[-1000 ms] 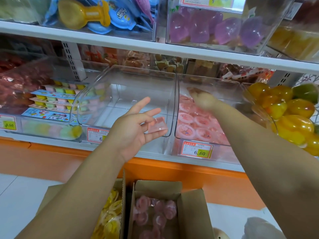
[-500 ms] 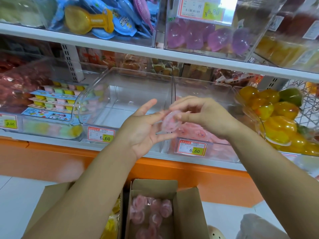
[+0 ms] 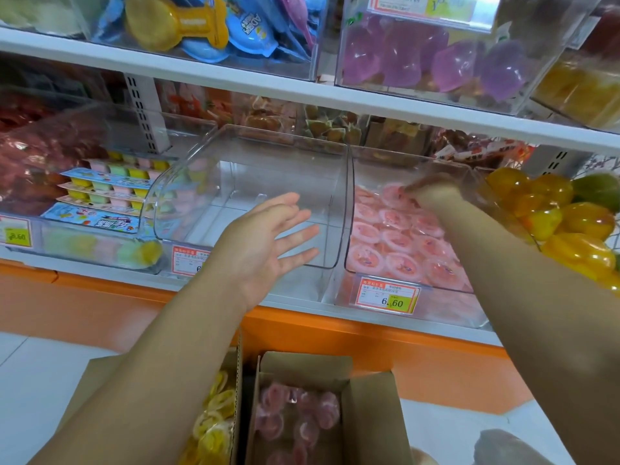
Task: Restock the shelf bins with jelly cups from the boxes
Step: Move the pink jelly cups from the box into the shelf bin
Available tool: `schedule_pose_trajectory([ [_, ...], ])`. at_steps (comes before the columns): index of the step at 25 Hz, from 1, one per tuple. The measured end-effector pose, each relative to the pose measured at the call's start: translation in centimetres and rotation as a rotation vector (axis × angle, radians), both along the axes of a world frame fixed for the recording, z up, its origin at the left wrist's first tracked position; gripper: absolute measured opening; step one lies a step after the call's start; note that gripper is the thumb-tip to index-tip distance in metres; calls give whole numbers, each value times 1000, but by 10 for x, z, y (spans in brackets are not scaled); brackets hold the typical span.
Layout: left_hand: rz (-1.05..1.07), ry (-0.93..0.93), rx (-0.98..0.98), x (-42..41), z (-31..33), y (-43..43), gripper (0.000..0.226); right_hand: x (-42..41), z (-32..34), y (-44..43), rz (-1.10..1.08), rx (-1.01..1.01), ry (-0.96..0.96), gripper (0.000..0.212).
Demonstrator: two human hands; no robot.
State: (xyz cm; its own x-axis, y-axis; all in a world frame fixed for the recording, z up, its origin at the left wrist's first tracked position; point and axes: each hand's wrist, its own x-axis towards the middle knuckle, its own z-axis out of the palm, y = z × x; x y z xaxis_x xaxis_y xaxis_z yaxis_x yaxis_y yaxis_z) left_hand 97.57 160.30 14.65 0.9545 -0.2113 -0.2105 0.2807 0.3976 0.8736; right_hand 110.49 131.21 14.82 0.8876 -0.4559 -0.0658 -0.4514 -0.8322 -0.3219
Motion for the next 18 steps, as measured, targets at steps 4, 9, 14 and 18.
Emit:
schedule_pose_trajectory([
  [4,26,9,13,5,-3,5,25,2,-14,5,77,-22,56,25],
  [9,25,15,34,3,-4,9,21,-14,-14,10,157,-67,-74,31],
  [14,-61,47,64,-14,-4,9,22,-53,-4,15,125,90,-273,25],
  [18,-204,77,133,-45,-8,13,21,-120,-7,34,16,290,-798,32],
])
